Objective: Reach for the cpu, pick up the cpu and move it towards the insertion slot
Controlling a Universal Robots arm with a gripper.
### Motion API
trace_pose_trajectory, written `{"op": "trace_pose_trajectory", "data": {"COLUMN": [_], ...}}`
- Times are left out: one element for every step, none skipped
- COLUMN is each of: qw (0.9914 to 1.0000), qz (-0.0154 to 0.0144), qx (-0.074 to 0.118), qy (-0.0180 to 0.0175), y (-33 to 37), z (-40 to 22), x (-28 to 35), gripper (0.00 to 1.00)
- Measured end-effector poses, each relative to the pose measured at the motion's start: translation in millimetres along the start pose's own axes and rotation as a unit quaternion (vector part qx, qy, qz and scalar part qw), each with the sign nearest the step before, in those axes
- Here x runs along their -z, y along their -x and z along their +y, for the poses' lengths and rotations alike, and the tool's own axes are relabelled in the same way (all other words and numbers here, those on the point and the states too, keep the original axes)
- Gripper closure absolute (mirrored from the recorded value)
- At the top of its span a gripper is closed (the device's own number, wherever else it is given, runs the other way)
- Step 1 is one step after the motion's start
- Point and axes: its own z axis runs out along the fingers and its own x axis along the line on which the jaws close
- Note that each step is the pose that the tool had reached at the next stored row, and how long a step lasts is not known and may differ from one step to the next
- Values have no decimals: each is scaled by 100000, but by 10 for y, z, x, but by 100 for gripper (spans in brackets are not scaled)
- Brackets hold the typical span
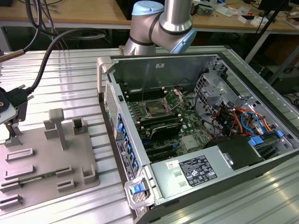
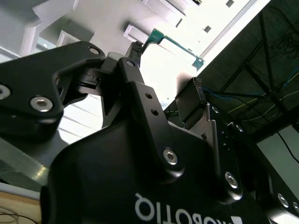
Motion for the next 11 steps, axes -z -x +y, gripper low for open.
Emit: {"op": "trace_pose_trajectory", "data": {"qw": [100000,100000,100000,100000,100000,100000,100000,100000,100000,100000,100000], "qz": [-1,-2,-4,1,-1,-3,-1,4,1,1,0], "qx": [-1,-1,-2,-1,1,0,0,0,1,1,0], "qy": [1,2,7,3,0,6,1,1,3,2,2], "y": [0,-1,-1,-1,-1,-2,-2,-2,-3,-3,-3], "z": [0,0,1,1,1,1,1,1,1,1,2], "x": [9,23,30,38,47,54,64,73,83,93,104], "gripper": [45,45,45,45,45,45,45,45,45,45,45]}}
